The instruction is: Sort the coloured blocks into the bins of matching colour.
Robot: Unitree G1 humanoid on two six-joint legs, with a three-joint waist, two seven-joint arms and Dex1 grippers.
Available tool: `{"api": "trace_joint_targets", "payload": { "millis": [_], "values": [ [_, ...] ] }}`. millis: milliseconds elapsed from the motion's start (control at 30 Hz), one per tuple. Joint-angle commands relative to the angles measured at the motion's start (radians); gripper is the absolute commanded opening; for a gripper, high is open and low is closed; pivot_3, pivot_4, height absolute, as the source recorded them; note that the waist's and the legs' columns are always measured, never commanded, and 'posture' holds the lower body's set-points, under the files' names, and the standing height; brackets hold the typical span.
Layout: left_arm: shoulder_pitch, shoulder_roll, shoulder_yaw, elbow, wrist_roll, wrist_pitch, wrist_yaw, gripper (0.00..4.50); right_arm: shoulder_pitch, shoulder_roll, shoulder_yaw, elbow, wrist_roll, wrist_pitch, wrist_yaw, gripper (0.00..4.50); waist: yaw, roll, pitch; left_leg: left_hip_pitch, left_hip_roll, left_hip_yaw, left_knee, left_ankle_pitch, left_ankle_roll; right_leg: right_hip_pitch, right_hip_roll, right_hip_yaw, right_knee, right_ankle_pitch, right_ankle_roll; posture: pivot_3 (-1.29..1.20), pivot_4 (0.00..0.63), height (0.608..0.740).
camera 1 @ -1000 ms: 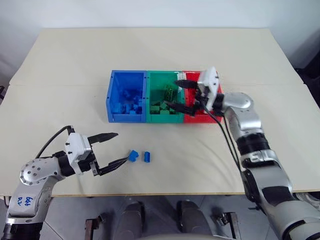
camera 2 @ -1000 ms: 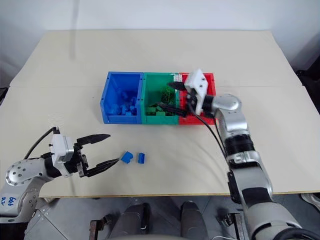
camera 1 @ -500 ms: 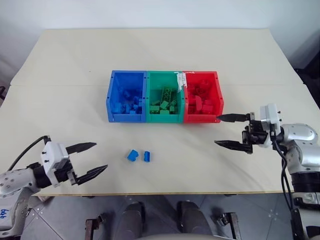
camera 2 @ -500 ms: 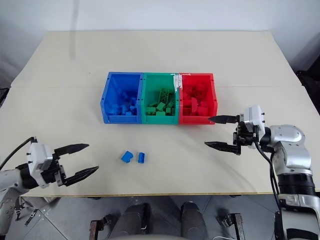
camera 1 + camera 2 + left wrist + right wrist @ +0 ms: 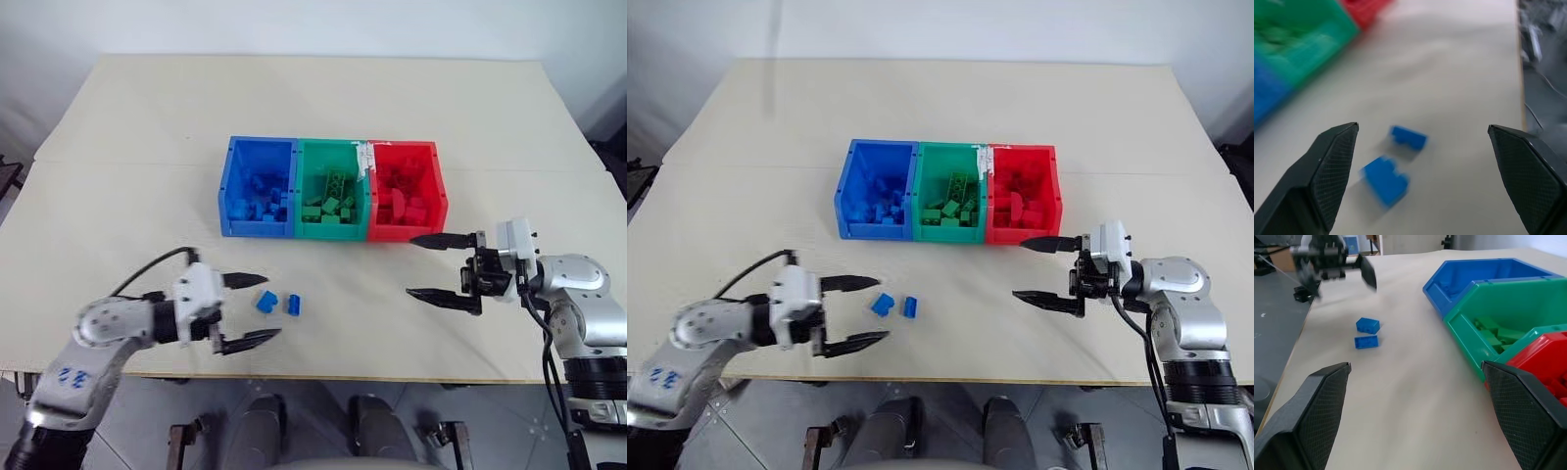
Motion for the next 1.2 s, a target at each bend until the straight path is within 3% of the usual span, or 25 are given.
{"api": "trace_joint_targets", "payload": {
  "millis": [33, 600, 833, 933, 1200],
  "values": [
    [-0.061, -0.007, -0.081, 0.004, 0.070, 0.032, 0.030, 4.50, 0.006, 0.009, -0.010, -0.056, 0.026, 0.012, -0.023, 4.45, -0.002, 0.000, 0.000, 0.000, 0.000, 0.000, 0.000, 0.000, 0.000, 0.000, 0.001, 0.000, 0.000, 0.000, 0.000, 0.00, 0.150, 0.740],
    [-0.208, -0.048, -0.219, 0.211, 0.194, -0.037, -0.043, 4.50, 0.240, -0.080, -0.088, -0.248, 0.098, 0.030, 0.012, 4.45, 0.012, 0.000, 0.000, 0.000, -0.001, 0.000, 0.002, 0.000, 0.000, 0.001, 0.001, 0.000, 0.000, 0.000, 0.000, 0.00, 0.150, 0.740],
    [-0.235, -0.081, -0.231, 0.246, 0.219, -0.039, -0.035, 4.50, 0.280, -0.051, -0.072, -0.294, 0.118, 0.005, 0.033, 4.45, 0.013, 0.000, 0.000, 0.000, -0.001, -0.001, 0.004, 0.000, 0.000, 0.001, 0.001, 0.000, 0.001, 0.000, 0.001, 0.00, 0.150, 0.740],
    [-0.231, -0.086, -0.226, 0.242, 0.219, -0.035, -0.034, 3.93, 0.272, -0.045, -0.066, -0.278, 0.105, -0.008, 0.024, 4.50, 0.012, 0.000, 0.000, 0.000, -0.001, -0.001, 0.004, 0.000, 0.000, 0.001, 0.001, 0.000, 0.001, 0.000, 0.001, 0.00, 0.150, 0.740],
    [-0.222, -0.142, -0.159, 0.257, 0.177, -0.149, -0.020, 1.59, 0.245, -0.034, -0.044, -0.231, 0.085, -0.036, 0.018, 4.50, 0.012, 0.000, 0.000, 0.000, -0.001, -0.001, 0.004, 0.000, 0.000, 0.001, 0.001, 0.000, 0.001, 0.000, 0.001, 0.00, 0.150, 0.740]
  ]
}}
